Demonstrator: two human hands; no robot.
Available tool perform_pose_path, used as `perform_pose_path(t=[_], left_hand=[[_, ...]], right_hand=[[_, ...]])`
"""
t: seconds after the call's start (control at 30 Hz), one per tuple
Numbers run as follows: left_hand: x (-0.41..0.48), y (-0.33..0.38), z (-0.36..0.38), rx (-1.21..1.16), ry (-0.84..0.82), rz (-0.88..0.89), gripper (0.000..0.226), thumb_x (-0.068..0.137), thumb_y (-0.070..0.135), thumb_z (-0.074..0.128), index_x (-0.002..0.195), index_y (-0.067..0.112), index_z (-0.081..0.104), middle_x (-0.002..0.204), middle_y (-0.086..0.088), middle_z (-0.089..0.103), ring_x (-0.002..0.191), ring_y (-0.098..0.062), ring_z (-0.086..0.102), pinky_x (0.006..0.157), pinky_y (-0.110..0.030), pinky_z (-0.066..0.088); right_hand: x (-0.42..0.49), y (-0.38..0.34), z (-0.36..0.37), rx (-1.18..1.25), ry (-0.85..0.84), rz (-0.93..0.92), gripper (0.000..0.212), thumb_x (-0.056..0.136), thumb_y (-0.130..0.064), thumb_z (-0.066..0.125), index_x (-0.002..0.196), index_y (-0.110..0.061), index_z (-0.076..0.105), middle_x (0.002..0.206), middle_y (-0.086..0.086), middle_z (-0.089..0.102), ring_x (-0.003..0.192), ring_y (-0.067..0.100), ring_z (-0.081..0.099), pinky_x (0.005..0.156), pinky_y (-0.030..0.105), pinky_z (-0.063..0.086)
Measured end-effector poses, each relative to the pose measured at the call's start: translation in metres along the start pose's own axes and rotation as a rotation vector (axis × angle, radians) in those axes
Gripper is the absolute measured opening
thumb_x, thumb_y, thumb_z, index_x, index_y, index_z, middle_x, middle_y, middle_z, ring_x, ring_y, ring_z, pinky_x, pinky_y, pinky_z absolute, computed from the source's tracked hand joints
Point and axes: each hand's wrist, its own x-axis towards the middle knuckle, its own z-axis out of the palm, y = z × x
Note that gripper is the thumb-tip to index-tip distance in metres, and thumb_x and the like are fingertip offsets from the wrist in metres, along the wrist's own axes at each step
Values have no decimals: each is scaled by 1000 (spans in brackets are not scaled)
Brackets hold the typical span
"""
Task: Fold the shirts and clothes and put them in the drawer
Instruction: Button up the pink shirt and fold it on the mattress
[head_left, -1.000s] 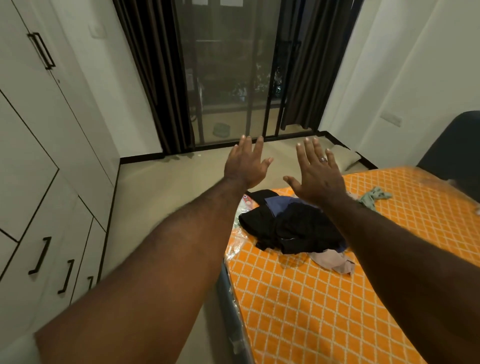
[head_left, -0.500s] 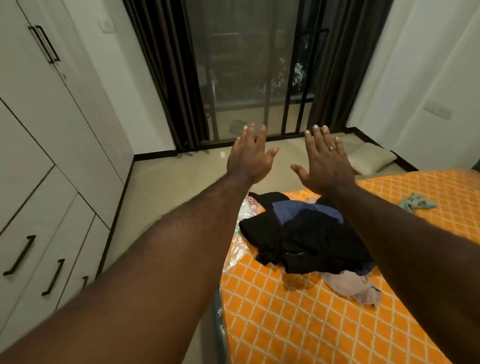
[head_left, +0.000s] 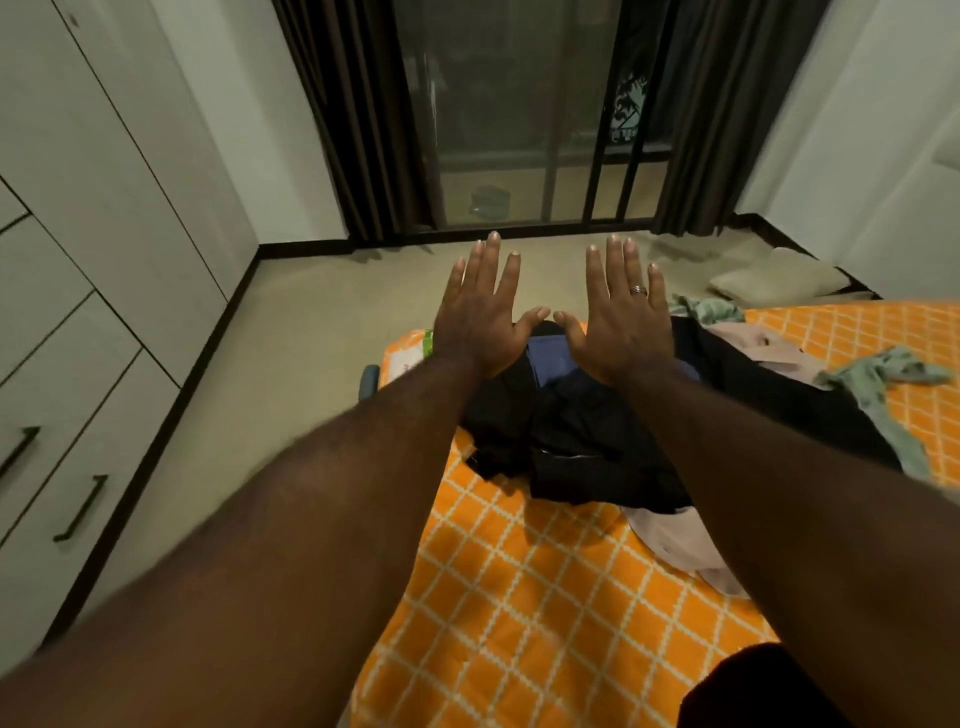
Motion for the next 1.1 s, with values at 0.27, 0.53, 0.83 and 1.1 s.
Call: perform_pose_path(t=[0.27, 0.53, 0.83, 1.1], left_hand=[[-11, 33, 48, 29, 31, -47, 88, 97, 73, 28, 163, 16, 12, 170, -12, -3, 157, -27, -4, 127, -47, 5], [-40, 83, 29, -53, 0, -98, 104, 92, 81, 26, 162, 10, -4, 169, -10, -13, 156, -23, -13, 128, -42, -1], [-139, 147, -40, 82, 25, -68, 107, 91, 80, 30, 161, 9, -7, 170, -9, -9, 157, -22, -9, 127, -40, 0], [-170, 200, -97, 120, 116, -54, 101, 94, 77, 32, 162, 11, -3, 171, -7, -5, 157, -20, -7, 127, -38, 0]], right_hand=[[-15, 42, 49, 39, 35, 26, 86, 100, -61, 37, 164, -13, 5, 171, 16, 0, 158, 31, -3, 126, 51, 2], [-28, 87, 1, 23, 131, -82, 88, 100, -60, 38, 164, -12, 2, 171, 17, -2, 158, 31, -4, 128, 48, 4], [-143, 122, -53, 80, 234, -238, 91, 99, -62, 37, 163, -9, 0, 171, 16, -2, 158, 29, -2, 128, 47, 7], [-170, 144, -99, 205, 306, -143, 91, 99, -58, 42, 163, -10, -3, 171, 14, -3, 158, 28, -5, 128, 46, 5]])
